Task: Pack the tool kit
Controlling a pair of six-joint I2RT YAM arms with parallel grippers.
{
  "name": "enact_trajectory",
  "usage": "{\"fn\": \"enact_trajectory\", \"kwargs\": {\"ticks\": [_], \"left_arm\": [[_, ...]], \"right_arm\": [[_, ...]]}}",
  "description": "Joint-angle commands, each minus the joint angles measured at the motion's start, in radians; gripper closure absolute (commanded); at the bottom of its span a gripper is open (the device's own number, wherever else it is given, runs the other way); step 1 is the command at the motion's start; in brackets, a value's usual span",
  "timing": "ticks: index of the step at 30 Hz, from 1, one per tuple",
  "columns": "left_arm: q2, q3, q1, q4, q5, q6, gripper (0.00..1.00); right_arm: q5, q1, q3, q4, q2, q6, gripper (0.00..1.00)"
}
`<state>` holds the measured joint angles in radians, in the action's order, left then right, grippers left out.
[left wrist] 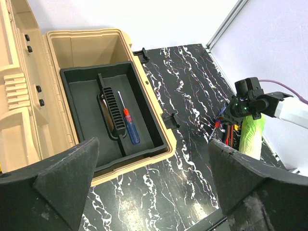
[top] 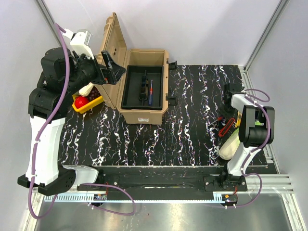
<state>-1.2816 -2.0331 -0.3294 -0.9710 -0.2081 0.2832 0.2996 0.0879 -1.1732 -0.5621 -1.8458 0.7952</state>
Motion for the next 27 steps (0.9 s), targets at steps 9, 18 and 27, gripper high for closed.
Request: {"fn": "enact_trajectory", "kwargs": {"ticks": [9, 18, 27], "left_arm": [[0.005, -0.006, -0.003, 0.046, 0.004, -0.01, 0.01], [0.011, -0.006, -0.003, 0.048, -0.007, -0.001, 0.01], [0.025, 0.011, -0.003, 0.063, -0.025, 0.013, 0.01]], "right_arm": [[-0.105, -0.026, -0.081, 0.021, 0.189, -0.076, 1.0], [-0.296, -0.204, -0.213, 0.165, 0.372, -0.206, 1.0], [-0.304, -0.514, -0.374, 0.286, 0.335, -0.318, 1.0]]}}
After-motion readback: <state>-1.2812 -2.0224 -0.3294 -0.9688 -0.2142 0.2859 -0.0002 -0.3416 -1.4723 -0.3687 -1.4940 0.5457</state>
